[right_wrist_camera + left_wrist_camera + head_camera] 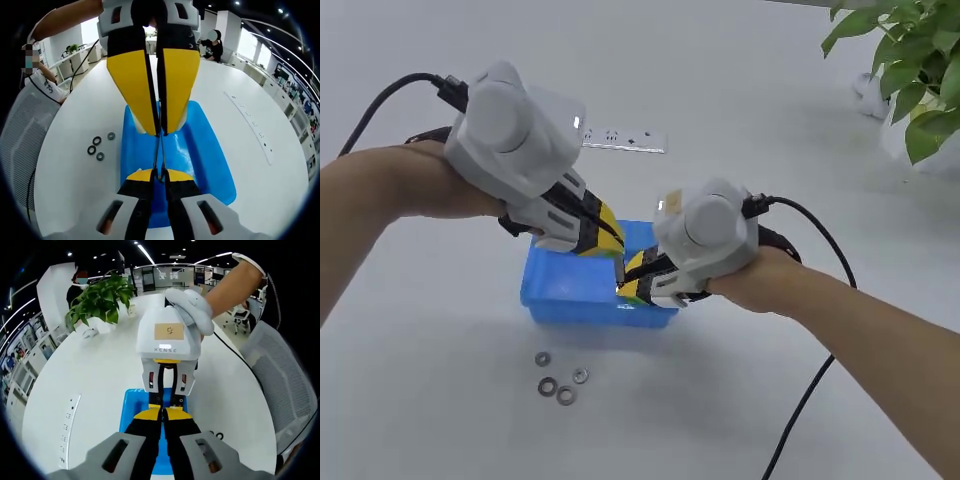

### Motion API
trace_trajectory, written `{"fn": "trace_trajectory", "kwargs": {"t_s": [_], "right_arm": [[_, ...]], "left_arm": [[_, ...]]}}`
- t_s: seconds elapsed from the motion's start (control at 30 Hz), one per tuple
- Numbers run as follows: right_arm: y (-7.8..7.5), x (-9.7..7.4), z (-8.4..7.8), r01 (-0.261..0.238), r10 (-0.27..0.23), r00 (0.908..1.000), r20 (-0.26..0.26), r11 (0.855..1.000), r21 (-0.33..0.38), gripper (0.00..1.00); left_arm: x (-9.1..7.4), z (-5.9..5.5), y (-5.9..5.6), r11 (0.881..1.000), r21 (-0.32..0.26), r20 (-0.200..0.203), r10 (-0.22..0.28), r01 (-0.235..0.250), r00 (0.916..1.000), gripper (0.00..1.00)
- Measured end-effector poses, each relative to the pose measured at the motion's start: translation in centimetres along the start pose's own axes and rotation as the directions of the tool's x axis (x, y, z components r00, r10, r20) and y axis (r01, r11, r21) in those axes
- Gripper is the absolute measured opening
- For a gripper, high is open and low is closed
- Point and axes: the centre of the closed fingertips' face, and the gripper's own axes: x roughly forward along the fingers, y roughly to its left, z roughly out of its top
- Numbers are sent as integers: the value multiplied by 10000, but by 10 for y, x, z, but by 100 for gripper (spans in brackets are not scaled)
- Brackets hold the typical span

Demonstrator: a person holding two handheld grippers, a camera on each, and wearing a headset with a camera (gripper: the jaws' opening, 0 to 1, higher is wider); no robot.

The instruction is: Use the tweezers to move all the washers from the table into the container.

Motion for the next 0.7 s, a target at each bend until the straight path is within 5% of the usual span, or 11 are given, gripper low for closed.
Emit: {"fn": "trace_trajectory", "kwargs": {"t_s": [0.7], "right_arm": [[1, -6, 7, 162, -162, 9999, 60, 9998, -93, 11]], "left_arm": [[-7, 6, -3, 9999, 111, 21, 93, -94, 10000, 6]]}}
